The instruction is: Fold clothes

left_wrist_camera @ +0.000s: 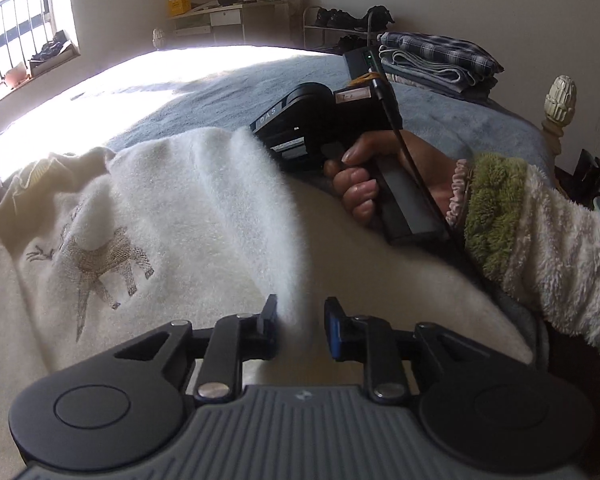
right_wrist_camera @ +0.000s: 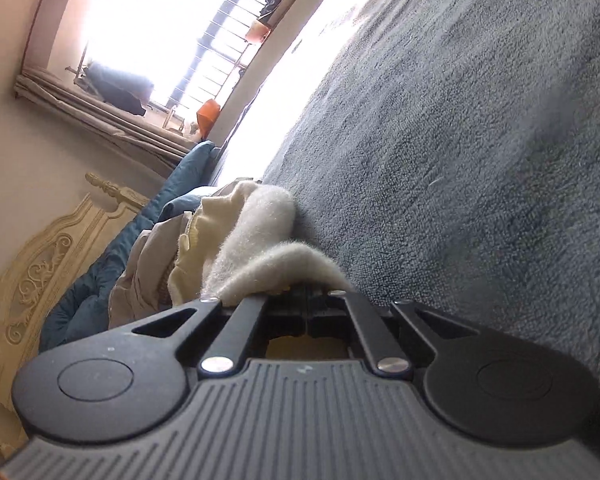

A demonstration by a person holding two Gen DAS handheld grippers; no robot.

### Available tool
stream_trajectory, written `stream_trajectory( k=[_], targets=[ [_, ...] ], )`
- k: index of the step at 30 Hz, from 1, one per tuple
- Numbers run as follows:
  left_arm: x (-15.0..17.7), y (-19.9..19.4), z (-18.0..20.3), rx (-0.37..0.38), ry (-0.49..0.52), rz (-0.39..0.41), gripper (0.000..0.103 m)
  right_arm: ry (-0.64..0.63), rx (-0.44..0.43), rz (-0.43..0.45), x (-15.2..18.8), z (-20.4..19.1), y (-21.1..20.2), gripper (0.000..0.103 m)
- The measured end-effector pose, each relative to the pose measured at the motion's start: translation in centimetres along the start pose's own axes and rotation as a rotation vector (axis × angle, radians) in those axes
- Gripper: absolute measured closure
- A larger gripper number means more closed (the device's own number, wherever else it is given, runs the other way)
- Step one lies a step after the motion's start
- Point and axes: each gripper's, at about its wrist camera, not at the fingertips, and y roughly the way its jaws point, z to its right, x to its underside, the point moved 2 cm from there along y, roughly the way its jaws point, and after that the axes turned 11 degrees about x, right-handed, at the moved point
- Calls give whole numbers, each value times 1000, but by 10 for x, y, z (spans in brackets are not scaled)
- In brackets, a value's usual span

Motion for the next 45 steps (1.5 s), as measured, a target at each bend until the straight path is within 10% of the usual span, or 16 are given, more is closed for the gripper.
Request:
stream_trajectory(
  k=[8, 17, 25, 29, 33, 45],
  targets=[
    [1, -67, -90, 310, -519, 368, 36, 2, -36, 6, 4, 5, 3, 103],
    [5, 20, -162, 90, -836, 252, 41, -1, -65, 18, 0, 8, 11, 103],
    [-16, 52, -149, 44, -794, 242, 38, 11, -95, 17, -4, 12, 12, 103],
    [-16, 49, -145, 19, -764, 235, 81, 15, -105, 19, -5, 14, 10, 103],
    [-12, 38, -145, -1, -757, 231, 97, 17, -111, 21, -6, 15, 10, 103],
    [1, 13, -145, -71, -726, 202, 97, 8, -113, 19, -8, 15, 11, 103]
  ],
)
